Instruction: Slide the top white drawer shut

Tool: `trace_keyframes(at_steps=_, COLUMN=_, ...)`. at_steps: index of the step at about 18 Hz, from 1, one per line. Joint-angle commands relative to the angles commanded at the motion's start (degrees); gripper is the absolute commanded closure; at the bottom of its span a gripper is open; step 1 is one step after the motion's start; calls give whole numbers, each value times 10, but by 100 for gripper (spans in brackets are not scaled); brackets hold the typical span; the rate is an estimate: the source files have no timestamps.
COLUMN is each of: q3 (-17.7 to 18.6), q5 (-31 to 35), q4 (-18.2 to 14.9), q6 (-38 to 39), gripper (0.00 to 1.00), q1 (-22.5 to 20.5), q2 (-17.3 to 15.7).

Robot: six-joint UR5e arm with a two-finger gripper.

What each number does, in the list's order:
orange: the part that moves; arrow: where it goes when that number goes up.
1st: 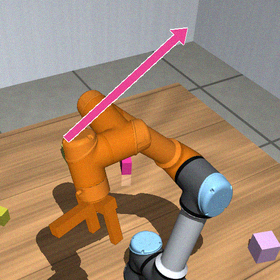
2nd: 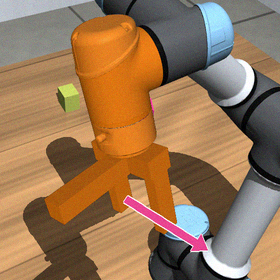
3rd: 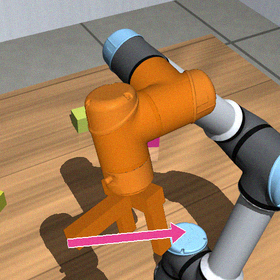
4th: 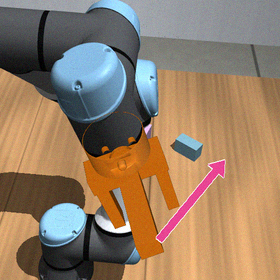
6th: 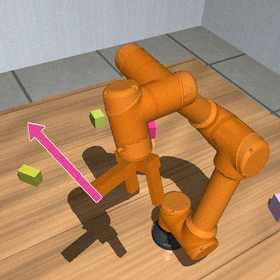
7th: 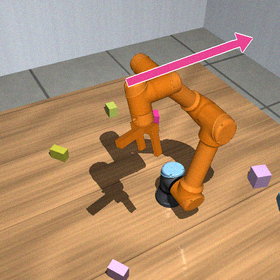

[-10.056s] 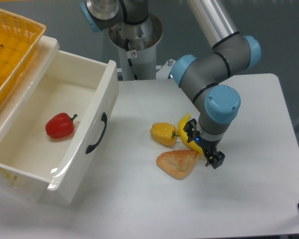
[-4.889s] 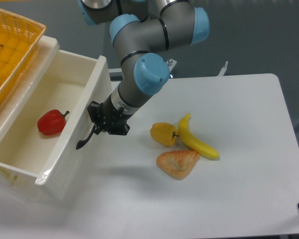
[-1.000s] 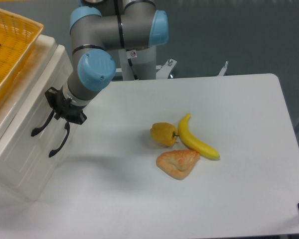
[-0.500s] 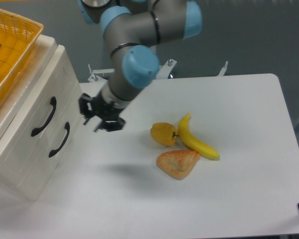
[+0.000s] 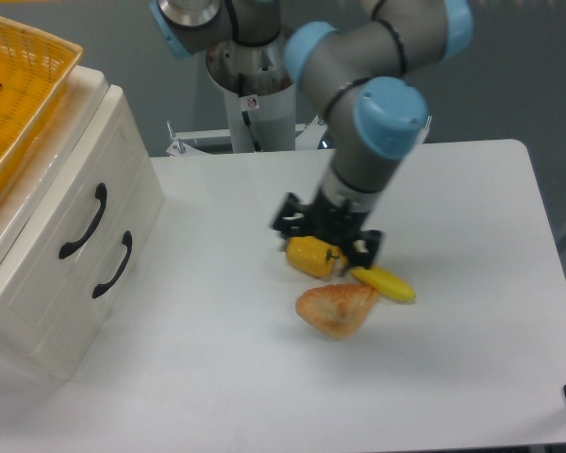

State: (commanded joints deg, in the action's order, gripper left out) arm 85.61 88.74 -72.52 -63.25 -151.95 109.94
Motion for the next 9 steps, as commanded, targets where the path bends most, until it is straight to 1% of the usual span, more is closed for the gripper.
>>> trace_keyframes(at_steps=1, q3=-1, q5=24, q4=6, q6=-31, gripper=0, q1=-8, q2=9)
trace_keyframes(at_steps=2, q3=-3, q5=32, q4=18, q6=-67, gripper=0, q1=-21, q2=19)
trace_keyframes(at_steps=3, q3=-9, q5=33, q4=37, q6=-100, gripper=0, q1=-36, q2=30)
trace_keyframes(at_steps=4, q3=-14, q5=32, q4=48, q6=-127, gripper=0, q1=-48, q2=40)
trace_keyframes(at_steps=7, q3=-42, q5=32, q4=51, q6=-208, gripper=0, q1=-76, q2=70)
trace_keyframes(at_steps=8, q3=-54, q5=31, q4=52, q6=-247, gripper=0, q1=-86, q2=83)
trace_keyframes(at_steps=9, q3=-57, q5=31, q4=53, q6=-259, gripper=0, q1=-87, q2=86)
